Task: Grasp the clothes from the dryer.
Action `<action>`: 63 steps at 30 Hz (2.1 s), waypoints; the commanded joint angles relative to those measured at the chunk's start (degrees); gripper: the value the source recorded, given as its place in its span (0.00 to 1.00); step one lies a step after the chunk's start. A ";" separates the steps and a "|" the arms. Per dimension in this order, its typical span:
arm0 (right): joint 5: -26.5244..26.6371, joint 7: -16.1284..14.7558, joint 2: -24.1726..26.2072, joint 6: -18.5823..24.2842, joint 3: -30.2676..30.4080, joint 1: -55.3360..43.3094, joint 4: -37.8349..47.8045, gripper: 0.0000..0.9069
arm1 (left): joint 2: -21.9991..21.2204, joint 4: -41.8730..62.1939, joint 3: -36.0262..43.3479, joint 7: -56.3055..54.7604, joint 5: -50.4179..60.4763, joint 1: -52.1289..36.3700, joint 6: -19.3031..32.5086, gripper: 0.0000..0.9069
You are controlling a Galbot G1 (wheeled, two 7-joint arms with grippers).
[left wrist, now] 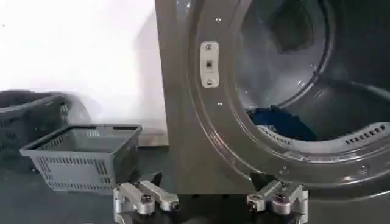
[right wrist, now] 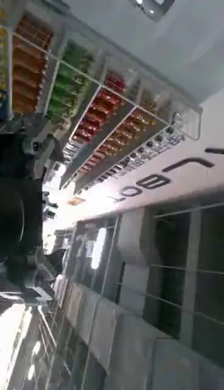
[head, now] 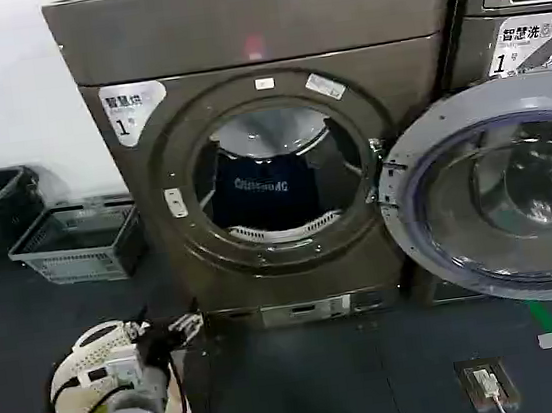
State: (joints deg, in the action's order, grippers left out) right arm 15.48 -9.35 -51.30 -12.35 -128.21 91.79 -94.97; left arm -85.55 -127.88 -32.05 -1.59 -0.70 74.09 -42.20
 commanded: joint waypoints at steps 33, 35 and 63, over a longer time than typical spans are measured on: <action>2.24 2.97 0.33 0.83 0.85 -0.16 1.26 1.00 | -0.04 -0.53 0.01 0.20 0.15 1.68 -2.80 1.00; 2.48 3.18 0.38 0.82 0.85 -0.22 1.32 1.00 | 0.00 -0.55 0.02 0.22 0.14 1.75 -2.80 1.00; 3.05 3.32 0.50 1.01 0.53 -0.11 1.81 1.00 | -0.02 -1.08 -0.03 0.71 -0.57 2.39 -2.80 1.00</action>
State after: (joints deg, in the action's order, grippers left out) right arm 18.52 -6.07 -50.82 -11.33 -127.67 91.81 -93.15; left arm -85.57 -128.95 -32.14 -0.89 -1.24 76.50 -42.19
